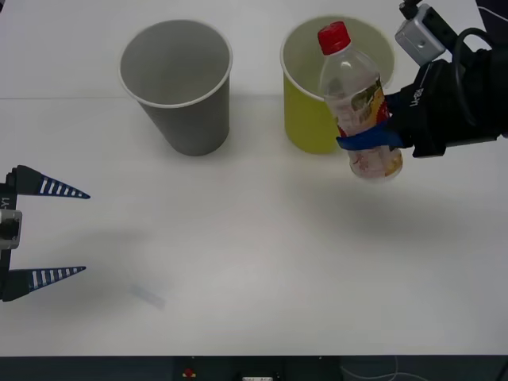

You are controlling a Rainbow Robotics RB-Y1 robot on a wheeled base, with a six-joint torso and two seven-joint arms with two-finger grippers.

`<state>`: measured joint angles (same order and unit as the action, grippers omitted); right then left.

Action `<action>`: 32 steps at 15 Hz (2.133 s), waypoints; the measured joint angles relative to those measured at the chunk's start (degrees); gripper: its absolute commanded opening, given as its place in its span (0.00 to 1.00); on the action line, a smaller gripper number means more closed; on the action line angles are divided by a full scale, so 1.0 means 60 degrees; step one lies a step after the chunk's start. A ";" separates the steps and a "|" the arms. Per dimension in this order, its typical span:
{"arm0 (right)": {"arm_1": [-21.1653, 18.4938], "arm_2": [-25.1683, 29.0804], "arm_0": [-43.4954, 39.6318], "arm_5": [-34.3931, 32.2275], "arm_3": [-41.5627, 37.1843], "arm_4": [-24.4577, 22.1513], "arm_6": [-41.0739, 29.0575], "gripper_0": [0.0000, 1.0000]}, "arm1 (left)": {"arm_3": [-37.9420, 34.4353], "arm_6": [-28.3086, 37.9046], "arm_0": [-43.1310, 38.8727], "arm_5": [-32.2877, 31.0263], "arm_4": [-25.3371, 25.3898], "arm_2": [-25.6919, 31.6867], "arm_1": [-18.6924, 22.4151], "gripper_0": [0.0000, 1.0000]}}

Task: Put the can into the green bin and the plastic bottle into the gray bin

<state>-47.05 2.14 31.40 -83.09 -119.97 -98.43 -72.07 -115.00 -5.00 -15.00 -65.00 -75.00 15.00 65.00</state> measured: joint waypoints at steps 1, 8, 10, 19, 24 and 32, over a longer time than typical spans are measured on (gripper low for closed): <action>0.0001 -0.0261 0.0494 0.0000 0.0277 -0.0041 -0.0004 0.00 | 0.0000 0.0000 0.0000 0.0000 0.0000 0.0000 0.0000 1.00; 0.0261 -0.2536 0.4203 0.0006 0.3003 -0.0383 -0.0013 0.00 | 0.0000 0.0000 0.0000 0.0000 0.0000 0.0000 0.0000 1.00; 0.0632 -0.3041 0.5099 0.0007 0.3827 -0.0567 -0.0014 0.00 | 0.0000 0.0000 0.0000 0.0000 0.0000 0.0000 0.0000 1.00; 0.3492 -0.4311 0.7507 0.1502 0.7406 -0.2727 -0.0014 0.00 | 0.0000 0.0000 0.0000 0.0000 0.0000 0.0000 0.0000 1.00; 0.4826 -0.5004 0.8742 0.2623 0.9830 -0.3179 -0.0008 0.00 | 0.0000 0.0000 0.0000 0.0000 0.0000 0.0000 0.0000 1.00; 0.5336 -0.5470 0.9076 0.3397 1.0713 -0.3425 0.0087 1.00 | 0.0000 0.0000 0.0000 0.0000 0.0000 0.0000 0.0000 1.00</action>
<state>-15.04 -30.67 85.86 -62.70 -55.69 -118.98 -71.55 -115.00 -5.00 -15.00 -65.00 -75.00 15.00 65.00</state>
